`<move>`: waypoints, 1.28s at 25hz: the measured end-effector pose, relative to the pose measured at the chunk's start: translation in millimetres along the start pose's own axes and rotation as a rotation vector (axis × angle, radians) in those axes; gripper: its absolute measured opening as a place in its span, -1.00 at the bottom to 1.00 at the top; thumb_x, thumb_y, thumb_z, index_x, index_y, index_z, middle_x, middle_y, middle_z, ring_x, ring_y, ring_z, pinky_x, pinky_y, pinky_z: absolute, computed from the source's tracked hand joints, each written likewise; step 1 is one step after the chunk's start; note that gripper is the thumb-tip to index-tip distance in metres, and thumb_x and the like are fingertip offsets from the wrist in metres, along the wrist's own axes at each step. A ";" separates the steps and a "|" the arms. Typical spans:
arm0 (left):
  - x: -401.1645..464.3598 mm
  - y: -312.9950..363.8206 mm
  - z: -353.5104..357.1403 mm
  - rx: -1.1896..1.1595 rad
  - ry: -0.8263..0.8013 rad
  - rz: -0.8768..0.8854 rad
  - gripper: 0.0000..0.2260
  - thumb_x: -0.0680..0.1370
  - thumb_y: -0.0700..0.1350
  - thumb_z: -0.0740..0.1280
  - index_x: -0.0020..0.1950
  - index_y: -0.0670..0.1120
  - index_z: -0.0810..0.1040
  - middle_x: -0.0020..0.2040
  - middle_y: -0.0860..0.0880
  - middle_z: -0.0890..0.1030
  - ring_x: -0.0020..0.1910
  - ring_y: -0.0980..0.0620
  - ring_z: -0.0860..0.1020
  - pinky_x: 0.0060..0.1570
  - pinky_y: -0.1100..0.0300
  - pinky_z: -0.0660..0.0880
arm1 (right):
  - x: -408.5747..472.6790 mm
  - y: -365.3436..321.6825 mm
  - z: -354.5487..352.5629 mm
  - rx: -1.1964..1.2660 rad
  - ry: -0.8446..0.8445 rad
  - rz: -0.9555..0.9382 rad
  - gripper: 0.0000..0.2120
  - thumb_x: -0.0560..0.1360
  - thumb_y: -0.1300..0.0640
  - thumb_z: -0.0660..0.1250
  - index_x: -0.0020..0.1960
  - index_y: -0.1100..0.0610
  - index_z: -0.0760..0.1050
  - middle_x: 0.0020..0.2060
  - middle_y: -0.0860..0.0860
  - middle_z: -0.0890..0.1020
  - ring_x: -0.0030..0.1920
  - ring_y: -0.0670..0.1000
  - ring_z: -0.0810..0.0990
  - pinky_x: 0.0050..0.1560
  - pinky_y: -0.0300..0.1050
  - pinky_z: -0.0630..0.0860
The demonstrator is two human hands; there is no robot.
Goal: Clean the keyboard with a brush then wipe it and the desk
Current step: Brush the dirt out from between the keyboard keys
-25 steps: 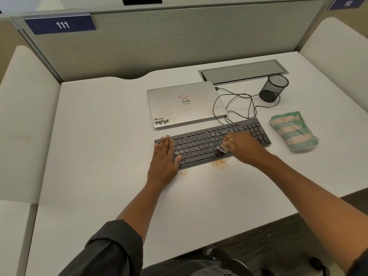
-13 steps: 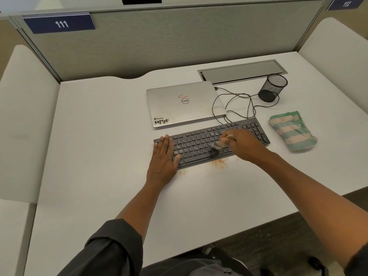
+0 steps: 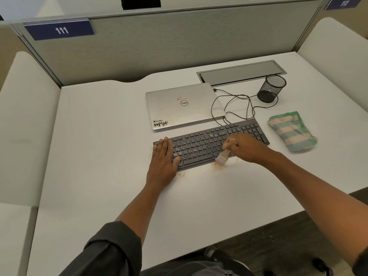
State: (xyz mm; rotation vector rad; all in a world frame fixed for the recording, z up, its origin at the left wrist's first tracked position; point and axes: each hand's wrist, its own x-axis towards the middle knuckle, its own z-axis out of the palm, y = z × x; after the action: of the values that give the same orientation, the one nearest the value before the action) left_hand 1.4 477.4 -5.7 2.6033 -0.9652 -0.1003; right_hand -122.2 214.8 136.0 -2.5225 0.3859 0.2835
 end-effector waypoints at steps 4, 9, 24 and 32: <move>2.3 11.1 -5.2 0.005 -0.002 -0.059 -0.28 0.61 0.21 -0.21 0.65 -0.21 0.01 0.67 -0.15 0.00 0.65 -0.04 -0.11 0.57 0.11 -0.30 | -2.3 6.3 8.5 0.116 0.098 0.044 -0.83 0.60 0.08 0.26 -0.03 0.11 0.60 -0.17 -0.03 0.64 -0.15 -0.06 0.57 -0.22 -0.16 0.39; 15.0 53.4 -12.7 -0.017 0.131 -0.028 -0.49 0.69 0.04 0.07 0.55 -0.22 0.32 0.53 -0.21 0.37 0.51 -0.19 0.34 0.50 -0.05 0.28 | -2.9 15.6 5.8 0.263 0.157 0.112 -0.79 0.59 0.04 0.30 -0.13 0.13 0.60 -0.31 0.02 0.64 -0.32 -0.05 0.54 -0.28 -0.16 0.41; 78.9 194.2 -16.6 -0.505 -0.329 0.102 -0.74 0.67 0.01 0.25 -0.14 0.01 0.64 -0.25 0.07 0.68 -0.37 0.29 0.57 -0.30 0.31 0.43 | 15.4 63.7 -15.7 0.490 0.171 0.156 -0.62 0.63 -0.04 0.23 -0.18 0.22 0.58 -0.35 0.08 0.60 -0.32 0.01 0.53 -0.20 -0.06 0.44; 148.8 265.6 16.4 -0.548 -0.282 -0.025 -0.76 0.64 -0.12 0.30 -0.23 -0.10 0.56 -0.40 0.00 0.53 -0.42 0.10 0.43 -0.36 0.17 0.32 | 35.7 150.9 -57.8 0.557 0.133 0.213 -0.73 0.61 0.02 0.28 -0.16 0.18 0.52 -0.35 0.10 0.60 -0.37 0.01 0.53 -0.36 -0.09 0.47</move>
State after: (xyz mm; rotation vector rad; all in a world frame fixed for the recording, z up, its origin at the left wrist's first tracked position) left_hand -52.0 190.4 82.6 2.1232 -0.8451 -0.6557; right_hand -131.9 54.2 97.3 -1.9593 0.6842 0.0714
